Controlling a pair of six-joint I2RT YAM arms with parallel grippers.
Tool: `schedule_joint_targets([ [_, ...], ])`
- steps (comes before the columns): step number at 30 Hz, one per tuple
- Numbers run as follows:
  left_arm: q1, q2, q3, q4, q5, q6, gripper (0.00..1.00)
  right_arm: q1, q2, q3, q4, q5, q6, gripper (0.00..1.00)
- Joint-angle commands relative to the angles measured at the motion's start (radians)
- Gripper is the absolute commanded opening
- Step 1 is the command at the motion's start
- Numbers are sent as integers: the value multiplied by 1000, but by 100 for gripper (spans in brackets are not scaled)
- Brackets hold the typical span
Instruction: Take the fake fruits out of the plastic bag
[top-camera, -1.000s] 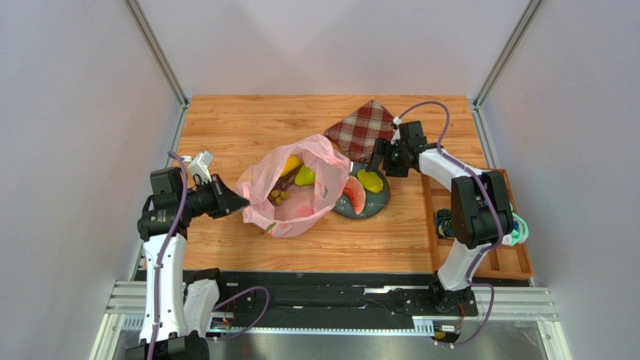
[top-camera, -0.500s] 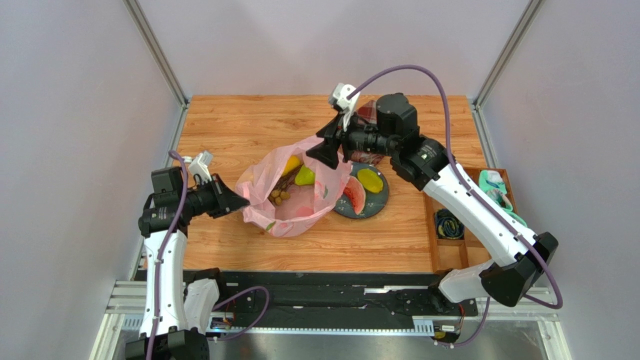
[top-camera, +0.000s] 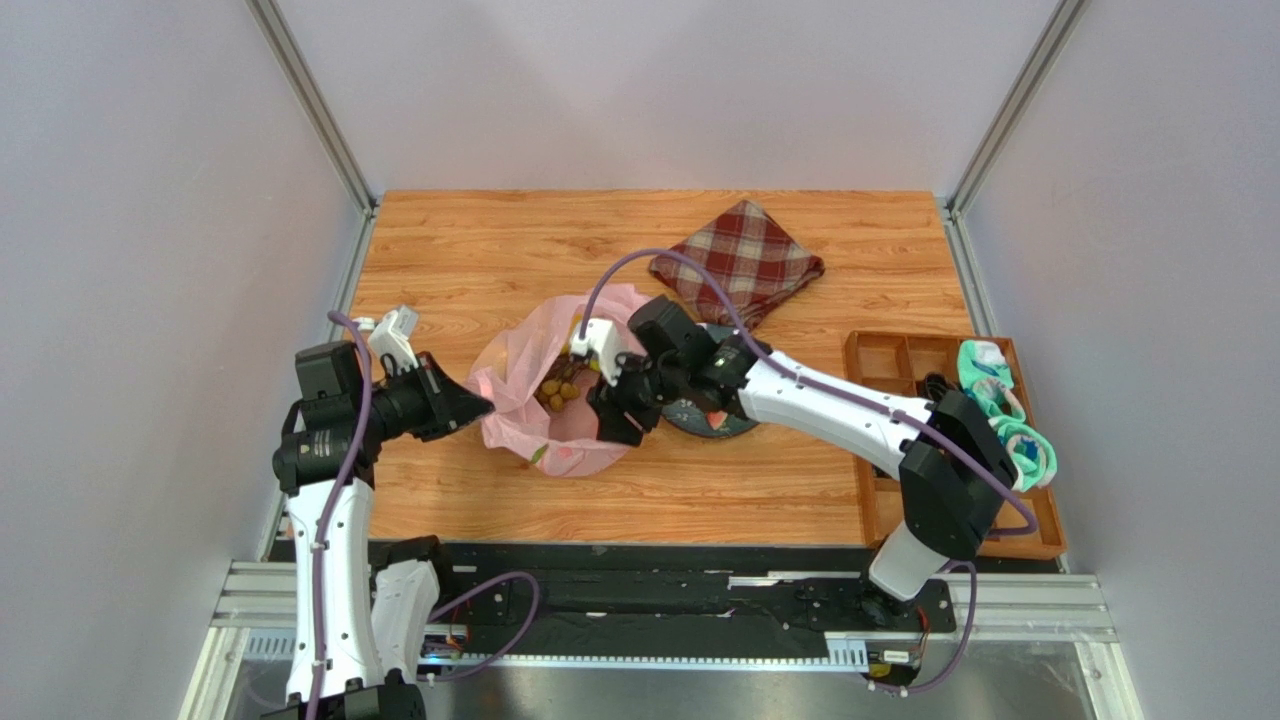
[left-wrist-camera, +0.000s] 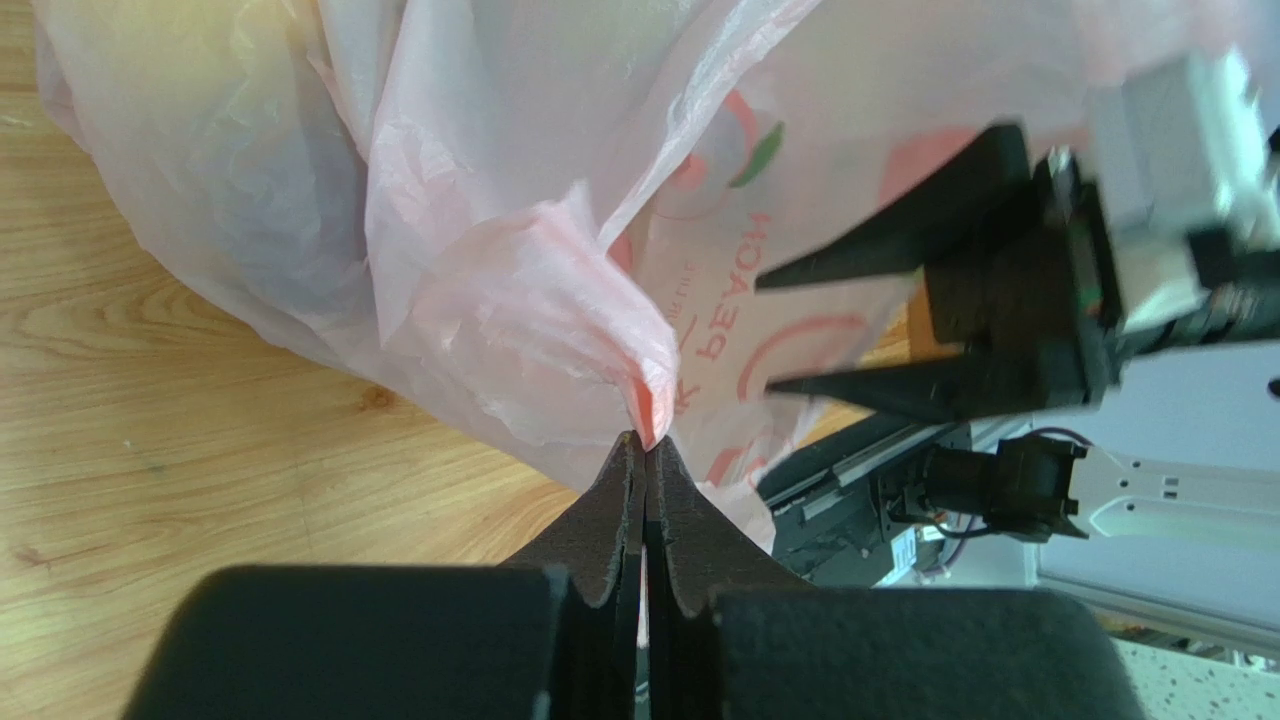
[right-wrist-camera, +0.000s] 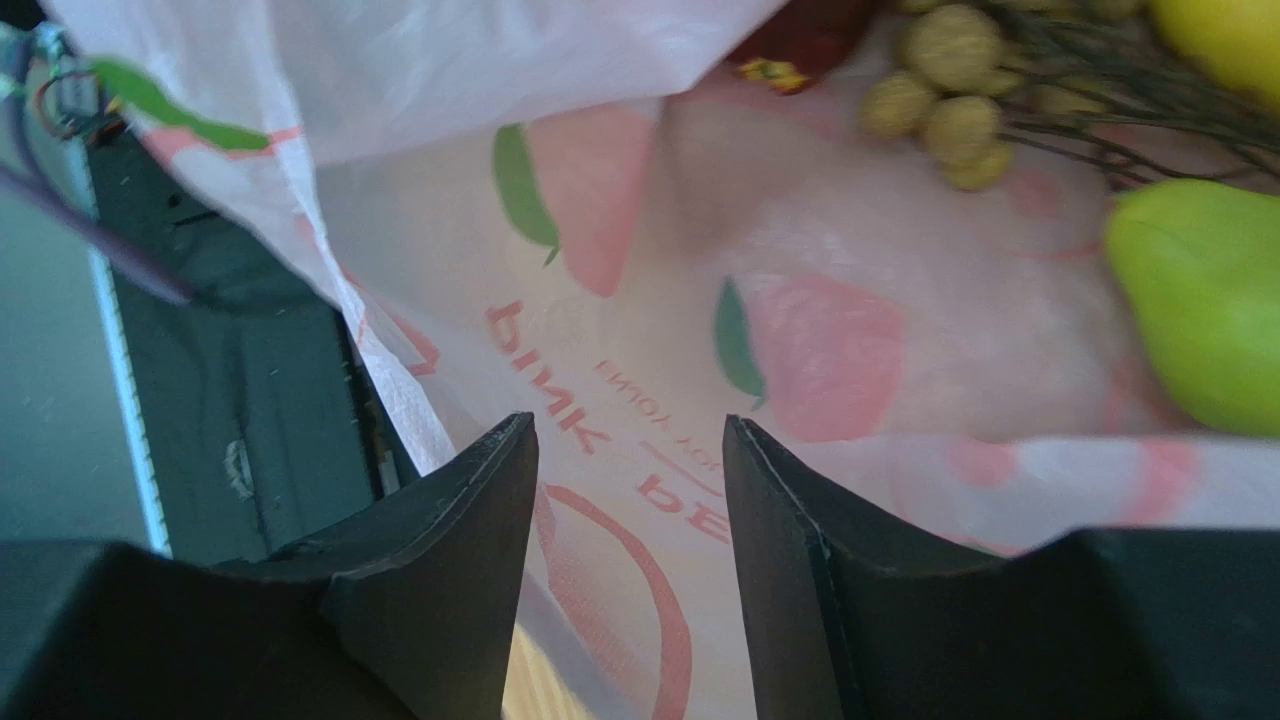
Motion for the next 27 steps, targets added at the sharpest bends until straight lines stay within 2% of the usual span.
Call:
schedule_joint_targets([
  [1, 11, -12, -7, -2, -20, -18, 0, 31, -11, 19, 85, 15, -36, 53],
  [7, 9, -7, -9, -3, -28, -22, 0, 27, 33, 125, 86, 133, 2, 50],
  [15, 9, 12, 29, -25, -34, -8, 0, 57, 187, 220, 120, 67, 82, 51],
  [17, 9, 25, 71, -73, -31, 10, 0, 82, 268, 228, 140, 67, 109, 55],
  [19, 9, 39, 176, -142, -46, 83, 0, 109, 323, 255, 151, 58, 113, 61],
  [20, 9, 42, 221, -234, -113, 114, 0, 139, 381, 274, 148, 62, 102, 61],
  [22, 8, 39, 359, -314, -221, 197, 0, 168, 427, 339, 148, 73, 82, 65],
  [23, 8, 36, 400, -369, -367, 200, 0, 185, 452, 355, 155, 75, 84, 70],
  [24, 8, 31, 469, -390, -420, 202, 0, 188, 463, 372, 162, 78, 90, 75],
  [27, -6, 16, 531, -436, -432, 226, 0, 189, 472, 406, 149, 143, 91, 87],
])
